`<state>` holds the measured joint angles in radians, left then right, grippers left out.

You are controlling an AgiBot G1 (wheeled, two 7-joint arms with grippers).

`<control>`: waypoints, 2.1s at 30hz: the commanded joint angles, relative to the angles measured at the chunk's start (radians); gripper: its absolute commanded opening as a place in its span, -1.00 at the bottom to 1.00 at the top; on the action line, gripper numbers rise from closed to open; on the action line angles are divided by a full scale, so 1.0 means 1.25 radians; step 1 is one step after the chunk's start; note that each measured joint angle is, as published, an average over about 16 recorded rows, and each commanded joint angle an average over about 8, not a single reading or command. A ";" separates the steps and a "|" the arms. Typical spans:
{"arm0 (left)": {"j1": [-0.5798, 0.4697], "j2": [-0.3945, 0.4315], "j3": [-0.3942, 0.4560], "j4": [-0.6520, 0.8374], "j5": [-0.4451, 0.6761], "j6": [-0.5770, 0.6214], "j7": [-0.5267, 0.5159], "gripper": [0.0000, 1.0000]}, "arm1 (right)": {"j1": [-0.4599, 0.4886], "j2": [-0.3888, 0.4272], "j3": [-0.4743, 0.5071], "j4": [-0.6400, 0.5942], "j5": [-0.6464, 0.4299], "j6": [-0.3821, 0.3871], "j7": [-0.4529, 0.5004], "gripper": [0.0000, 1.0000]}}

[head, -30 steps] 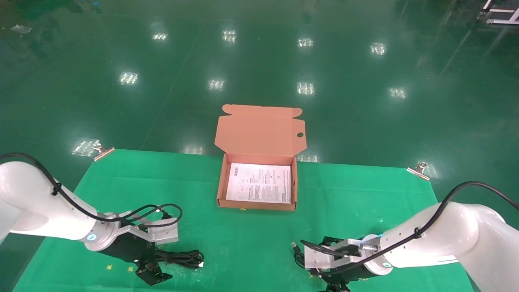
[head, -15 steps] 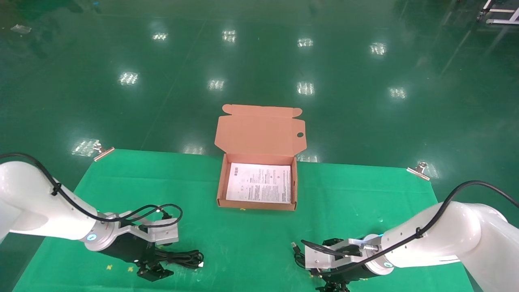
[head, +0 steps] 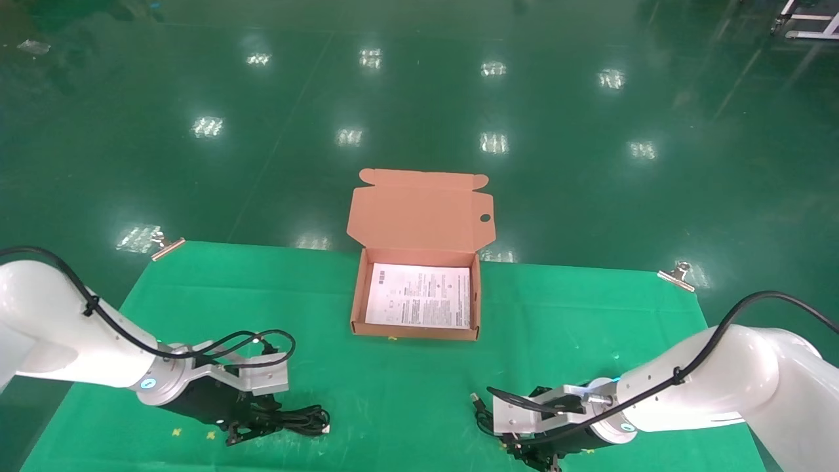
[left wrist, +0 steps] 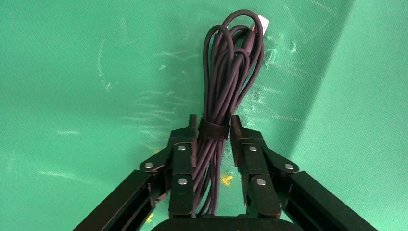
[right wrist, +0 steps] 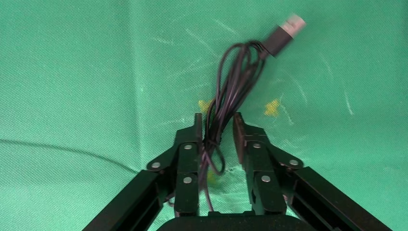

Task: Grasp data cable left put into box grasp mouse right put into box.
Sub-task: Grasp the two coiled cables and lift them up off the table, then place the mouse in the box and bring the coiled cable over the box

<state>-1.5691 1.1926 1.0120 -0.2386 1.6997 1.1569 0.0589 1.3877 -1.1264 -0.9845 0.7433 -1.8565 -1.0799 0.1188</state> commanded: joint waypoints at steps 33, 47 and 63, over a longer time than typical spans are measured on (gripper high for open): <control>-0.114 -0.111 -0.022 -0.217 -0.011 0.060 0.016 -1.00 | 0.123 0.162 0.083 0.199 0.015 -0.005 0.143 -1.00; -0.200 -0.155 -0.058 -0.466 0.032 -0.051 -0.100 -1.00 | 0.265 0.117 0.142 0.289 -0.015 0.085 0.189 -1.00; -0.287 -0.105 -0.075 -0.444 0.091 -0.155 -0.125 -1.00 | 0.371 -0.028 0.171 0.102 0.043 0.160 0.027 -1.00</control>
<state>-1.9215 1.0585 0.9209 -0.7957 1.8143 0.9683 -0.0961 1.8404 -1.1590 -0.7728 0.8812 -1.8040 -0.8805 0.1640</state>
